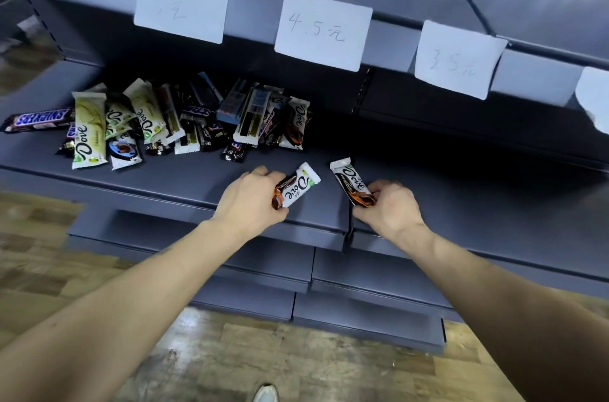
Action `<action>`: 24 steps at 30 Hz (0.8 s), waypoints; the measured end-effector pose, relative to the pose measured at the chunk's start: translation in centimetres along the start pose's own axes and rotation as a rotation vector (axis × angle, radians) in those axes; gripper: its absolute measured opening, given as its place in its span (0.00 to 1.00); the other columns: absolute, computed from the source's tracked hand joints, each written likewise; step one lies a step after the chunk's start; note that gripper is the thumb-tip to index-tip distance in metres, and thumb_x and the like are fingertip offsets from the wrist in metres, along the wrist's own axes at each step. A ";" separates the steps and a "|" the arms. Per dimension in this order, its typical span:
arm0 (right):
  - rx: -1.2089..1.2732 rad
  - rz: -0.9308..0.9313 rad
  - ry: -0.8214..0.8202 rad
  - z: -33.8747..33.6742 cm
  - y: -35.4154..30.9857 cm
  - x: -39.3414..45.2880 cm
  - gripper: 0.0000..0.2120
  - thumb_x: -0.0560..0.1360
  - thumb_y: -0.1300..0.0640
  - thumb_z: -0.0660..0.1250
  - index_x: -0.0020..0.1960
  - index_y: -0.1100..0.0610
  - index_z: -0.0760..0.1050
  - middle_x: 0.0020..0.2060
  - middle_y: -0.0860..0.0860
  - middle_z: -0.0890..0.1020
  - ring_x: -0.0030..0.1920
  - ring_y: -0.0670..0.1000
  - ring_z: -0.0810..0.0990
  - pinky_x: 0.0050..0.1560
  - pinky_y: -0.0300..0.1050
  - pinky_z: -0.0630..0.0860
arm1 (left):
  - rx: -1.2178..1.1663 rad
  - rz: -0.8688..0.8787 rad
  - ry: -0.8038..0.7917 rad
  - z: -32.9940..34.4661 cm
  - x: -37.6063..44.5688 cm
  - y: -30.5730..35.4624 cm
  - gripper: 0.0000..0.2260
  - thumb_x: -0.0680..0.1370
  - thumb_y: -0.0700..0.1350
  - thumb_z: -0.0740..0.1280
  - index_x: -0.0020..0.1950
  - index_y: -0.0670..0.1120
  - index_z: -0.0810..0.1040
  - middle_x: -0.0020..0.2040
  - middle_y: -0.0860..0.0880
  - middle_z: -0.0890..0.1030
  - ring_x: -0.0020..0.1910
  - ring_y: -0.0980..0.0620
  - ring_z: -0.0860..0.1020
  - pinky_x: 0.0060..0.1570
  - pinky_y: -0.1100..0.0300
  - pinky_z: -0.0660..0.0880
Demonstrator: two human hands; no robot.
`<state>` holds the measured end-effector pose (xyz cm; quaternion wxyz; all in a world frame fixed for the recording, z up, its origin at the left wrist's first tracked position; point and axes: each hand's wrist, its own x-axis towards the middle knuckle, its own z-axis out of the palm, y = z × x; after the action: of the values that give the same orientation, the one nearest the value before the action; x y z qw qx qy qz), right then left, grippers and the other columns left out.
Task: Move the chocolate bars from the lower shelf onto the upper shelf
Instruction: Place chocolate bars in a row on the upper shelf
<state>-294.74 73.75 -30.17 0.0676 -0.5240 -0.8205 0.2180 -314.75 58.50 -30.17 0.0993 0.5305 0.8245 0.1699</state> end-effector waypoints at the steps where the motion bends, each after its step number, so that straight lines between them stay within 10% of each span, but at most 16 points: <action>1: -0.012 0.000 0.007 -0.1 0.0 -0.3 0.16 0.66 0.51 0.73 0.53 0.51 0.79 0.48 0.51 0.80 0.47 0.52 0.79 0.42 0.40 0.74 | -0.010 -0.031 -0.006 0.1 -0.1 0.3 0.25 0.71 0.52 0.71 0.68 0.55 0.71 0.53 0.50 0.73 0.48 0.47 0.76 0.44 0.54 0.76; 10: -0.074 -0.133 0.063 -1.2 0.8 -2.0 0.22 0.67 0.50 0.72 0.61 0.48 0.78 0.52 0.49 0.79 0.54 0.53 0.77 0.50 0.42 0.73 | -0.154 -0.104 -0.105 1.6 0.8 3.9 0.23 0.77 0.54 0.66 0.69 0.47 0.72 0.77 0.47 0.56 0.59 0.43 0.77 0.58 0.53 0.74; 17: -0.035 -0.196 0.088 -1.6 1.8 -2.0 0.23 0.69 0.53 0.72 0.63 0.47 0.77 0.55 0.47 0.79 0.56 0.53 0.77 0.54 0.43 0.74 | 0.133 0.104 -0.317 -0.6 1.2 1.9 0.28 0.75 0.42 0.65 0.75 0.52 0.63 0.73 0.53 0.62 0.68 0.48 0.67 0.64 0.53 0.70; 24: -0.031 -0.297 0.093 -1.8 2.7 -3.2 0.22 0.71 0.55 0.71 0.65 0.48 0.76 0.56 0.46 0.78 0.56 0.52 0.74 0.56 0.45 0.74 | 0.346 0.343 -0.088 -1.3 0.3 1.4 0.18 0.75 0.55 0.66 0.64 0.54 0.76 0.54 0.55 0.78 0.57 0.52 0.71 0.52 0.59 0.71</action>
<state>-290.51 72.35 -29.34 0.1292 -0.4073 -0.8883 0.1684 -314.18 59.09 -28.46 0.0124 0.6787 0.7341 0.0171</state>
